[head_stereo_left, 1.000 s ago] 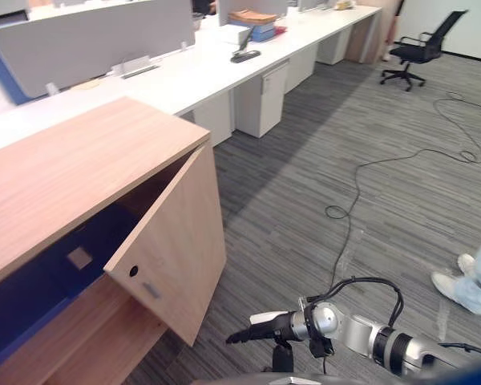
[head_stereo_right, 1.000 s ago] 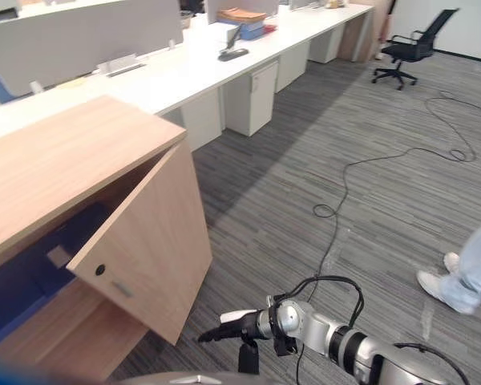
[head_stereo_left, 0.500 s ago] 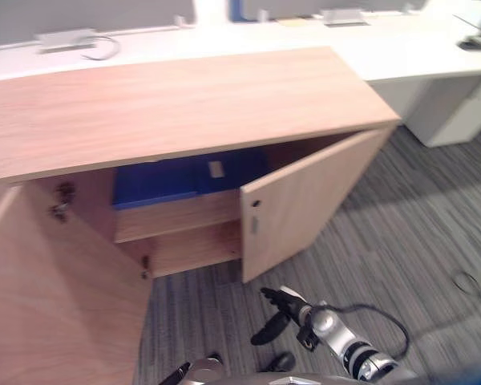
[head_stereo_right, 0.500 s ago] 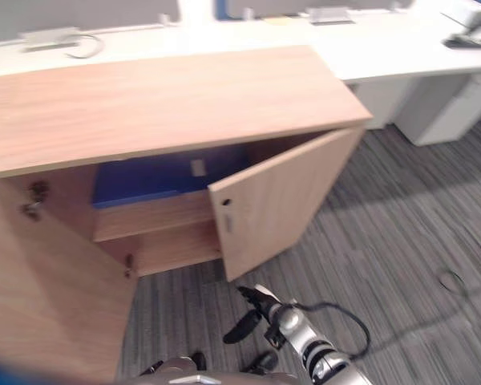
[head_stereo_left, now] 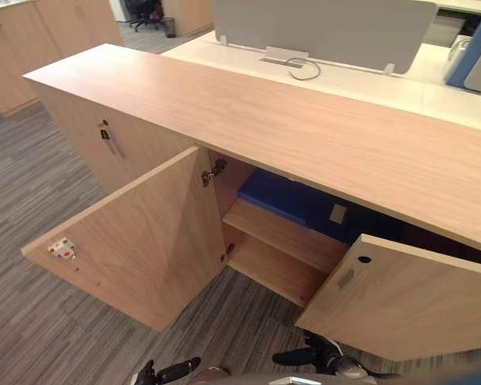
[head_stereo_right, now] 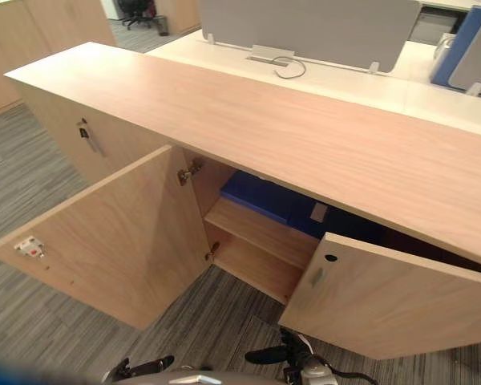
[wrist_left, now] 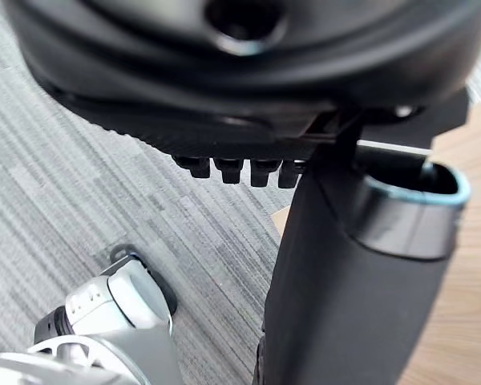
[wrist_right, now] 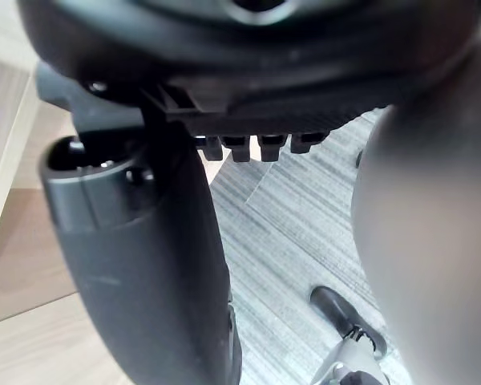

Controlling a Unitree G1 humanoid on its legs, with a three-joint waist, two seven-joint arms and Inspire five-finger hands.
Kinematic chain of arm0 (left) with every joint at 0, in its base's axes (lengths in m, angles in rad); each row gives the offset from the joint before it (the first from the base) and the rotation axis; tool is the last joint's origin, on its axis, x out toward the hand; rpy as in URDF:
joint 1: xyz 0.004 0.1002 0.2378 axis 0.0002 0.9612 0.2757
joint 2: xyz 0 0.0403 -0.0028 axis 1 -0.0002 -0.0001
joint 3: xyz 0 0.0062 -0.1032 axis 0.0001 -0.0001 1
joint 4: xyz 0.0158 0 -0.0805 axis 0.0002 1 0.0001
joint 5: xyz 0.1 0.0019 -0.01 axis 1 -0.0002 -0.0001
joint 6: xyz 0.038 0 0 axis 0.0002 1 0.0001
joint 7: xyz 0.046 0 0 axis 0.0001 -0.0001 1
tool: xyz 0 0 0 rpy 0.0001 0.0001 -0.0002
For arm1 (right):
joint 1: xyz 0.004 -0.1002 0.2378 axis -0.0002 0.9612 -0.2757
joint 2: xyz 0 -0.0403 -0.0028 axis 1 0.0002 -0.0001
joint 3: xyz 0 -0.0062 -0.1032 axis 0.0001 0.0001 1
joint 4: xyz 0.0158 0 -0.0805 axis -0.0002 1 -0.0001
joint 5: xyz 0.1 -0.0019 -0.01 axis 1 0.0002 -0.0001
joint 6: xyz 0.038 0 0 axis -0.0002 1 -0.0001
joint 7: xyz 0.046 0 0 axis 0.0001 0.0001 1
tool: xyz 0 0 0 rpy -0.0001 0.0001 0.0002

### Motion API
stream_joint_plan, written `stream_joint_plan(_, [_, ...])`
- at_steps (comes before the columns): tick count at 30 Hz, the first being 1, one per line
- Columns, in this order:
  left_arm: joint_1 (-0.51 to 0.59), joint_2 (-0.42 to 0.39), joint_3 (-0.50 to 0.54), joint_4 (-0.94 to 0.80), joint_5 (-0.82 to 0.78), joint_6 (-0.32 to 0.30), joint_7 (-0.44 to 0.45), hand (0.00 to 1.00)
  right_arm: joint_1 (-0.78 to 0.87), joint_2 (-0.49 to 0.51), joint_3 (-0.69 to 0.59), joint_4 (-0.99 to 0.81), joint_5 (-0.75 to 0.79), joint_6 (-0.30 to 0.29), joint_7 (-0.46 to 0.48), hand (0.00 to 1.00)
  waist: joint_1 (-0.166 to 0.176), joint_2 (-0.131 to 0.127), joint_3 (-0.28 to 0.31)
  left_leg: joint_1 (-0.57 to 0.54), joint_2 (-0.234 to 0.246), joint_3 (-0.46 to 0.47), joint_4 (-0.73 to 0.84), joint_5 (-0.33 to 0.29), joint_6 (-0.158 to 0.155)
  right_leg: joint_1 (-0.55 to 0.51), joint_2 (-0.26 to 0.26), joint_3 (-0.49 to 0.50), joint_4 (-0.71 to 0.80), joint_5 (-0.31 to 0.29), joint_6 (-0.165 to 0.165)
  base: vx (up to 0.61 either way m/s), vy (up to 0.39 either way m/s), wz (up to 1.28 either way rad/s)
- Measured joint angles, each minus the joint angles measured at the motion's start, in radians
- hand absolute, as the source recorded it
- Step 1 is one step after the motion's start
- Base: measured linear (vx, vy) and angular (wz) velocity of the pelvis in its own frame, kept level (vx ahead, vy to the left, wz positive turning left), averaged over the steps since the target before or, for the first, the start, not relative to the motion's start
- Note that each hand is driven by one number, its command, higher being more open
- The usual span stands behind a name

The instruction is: Walk over to the cabinet, pick up the folder, carry it to the office cabinet, place the folder inside the office cabinet, then close the office cabinet door

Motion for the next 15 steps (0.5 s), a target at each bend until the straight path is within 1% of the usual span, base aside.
stream_joint_plan(1, [-0.007, 0.000, -0.011, -0.023, -0.018, 0.000, 0.000, 1.00, 0.010, -0.001, -0.017, 0.001, 0.001, 0.004, -0.003, 1.00, -0.008, -0.006, 0.010, -0.011, 0.021, 0.047, 0.011, 0.003, 0.000, 0.035, 0.006, -0.059, -0.013, -0.003, -0.012, -0.01, -0.218, 1.19])
stream_joint_plan(2, [-0.017, 0.001, -0.034, -0.050, -0.039, -0.002, 0.003, 1.00, 0.026, -0.004, -0.053, 0.000, 0.010, 0.007, -0.011, 1.00, -0.009, -0.012, 0.017, -0.040, 0.070, 0.218, 0.044, 0.011, 0.014, 0.060, 0.006, -0.113, -0.017, -0.007, -0.021, -0.02, -0.219, 1.20])
stream_joint_plan(3, [-0.020, -0.004, -0.045, -0.061, -0.045, -0.003, 0.003, 1.00, 0.025, -0.010, -0.069, 0.002, 0.018, 0.012, -0.017, 1.00, -0.009, -0.011, 0.020, -0.052, 0.096, 0.312, 0.063, 0.010, 0.013, 0.069, 0.007, -0.135, -0.018, -0.009, -0.023, -0.01, -0.081, 1.01])
stream_joint_plan(4, [-0.024, -0.010, -0.072, -0.077, -0.062, -0.004, 0.001, 1.00, 0.027, -0.023, -0.092, 0.002, 0.023, 0.012, -0.026, 1.00, -0.007, -0.009, 0.025, -0.070, 0.128, 0.458, 0.096, 0.002, 0.015, 0.082, 0.001, -0.162, -0.019, -0.011, -0.024, -0.01, -0.003, 0.56])
stream_joint_plan(5, [-0.025, -0.017, -0.081, -0.092, -0.073, -0.004, -0.001, 1.00, 0.027, -0.032, -0.105, 0.001, 0.036, 0.010, -0.034, 1.00, -0.006, -0.012, 0.034, -0.087, 0.143, 0.559, 0.126, 0.000, 0.027, 0.085, -0.013, -0.172, -0.018, -0.017, -0.016, -0.01, 0.077, 0.42])
stream_joint_plan(6, [-0.024, -0.019, -0.083, -0.096, -0.075, -0.005, -0.002, 1.00, 0.027, -0.034, -0.124, 0.000, 0.039, 0.009, -0.036, 1.00, -0.006, -0.007, 0.037, -0.094, 0.143, 0.590, 0.136, 0.001, 0.037, 0.086, -0.018, -0.175, -0.016, -0.022, -0.010, -0.02, 0.114, 0.24])
stream_joint_plan(7, [-0.021, -0.017, -0.101, -0.107, -0.080, -0.007, -0.004, 1.00, 0.031, -0.032, -0.169, 0.001, 0.041, 0.009, -0.041, 1.00, -0.006, -0.010, 0.048, -0.098, 0.123, 0.602, 0.129, 0.003, 0.051, 0.084, -0.033, -0.181, -0.013, -0.030, -0.003, -0.01, 0.163, 0.28])
stream_joint_plan(8, [-0.019, -0.010, -0.114, -0.114, -0.089, -0.010, -0.018, 1.00, 0.044, -0.019, -0.220, 0.000, 0.065, 0.013, -0.043, 1.00, -0.007, -0.024, 0.048, -0.096, 0.085, 0.600, 0.100, 0.014, 0.069, 0.081, -0.058, -0.189, -0.018, -0.031, -0.002, 0.00, 0.164, 0.30])
stream_joint_plan(10, [-0.018, -0.004, -0.124, -0.114, -0.096, -0.009, -0.026, 1.00, 0.055, -0.014, -0.258, -0.001, 0.091, 0.016, -0.043, 1.00, -0.008, -0.030, 0.045, -0.096, 0.058, 0.591, 0.077, 0.024, 0.082, 0.081, -0.077, -0.200, -0.027, -0.031, -0.002, 0.02, 0.123, 0.34])
stream_joint_plan(12, [-0.013, 0.000, -0.119, -0.114, -0.130, -0.009, -0.042, 1.00, 0.079, -0.004, -0.325, -0.001, 0.126, 0.018, -0.043, 1.00, -0.013, -0.043, 0.034, -0.078, 0.003, 0.551, -0.019, 0.081, 0.098, 0.088, -0.103, -0.216, -0.053, -0.034, -0.008, 0.05, 0.072, 0.71])
stream_joint_plan(13, [-0.012, 0.000, -0.109, -0.114, -0.157, -0.008, -0.048, 1.00, 0.088, 0.003, -0.362, 0.000, 0.140, 0.020, -0.043, 1.00, -0.017, -0.050, 0.030, -0.055, -0.026, 0.522, -0.100, 0.131, 0.102, 0.096, -0.107, -0.224, -0.076, -0.034, -0.016, 0.07, -0.001, 0.80])
stream_joint_plan(14, [-0.011, -0.001, -0.097, -0.114, -0.168, -0.007, -0.053, 1.00, 0.092, 0.006, -0.379, 0.000, 0.152, 0.021, -0.043, 1.00, -0.020, -0.055, 0.027, -0.041, -0.038, 0.511, -0.145, 0.158, 0.103, 0.104, -0.108, -0.233, -0.089, -0.032, -0.020, 0.09, -0.041, 0.80])
stream_joint_plan(15, [-0.001, -0.002, -0.081, -0.127, -0.183, -0.001, -0.060, 1.00, 0.098, 0.010, -0.412, 0.000, 0.159, 0.021, -0.042, 1.00, -0.021, -0.054, 0.026, -0.004, -0.049, 0.489, -0.247, 0.213, 0.101, 0.112, -0.112, -0.252, -0.106, -0.026, -0.024, 0.08, -0.078, 0.56])
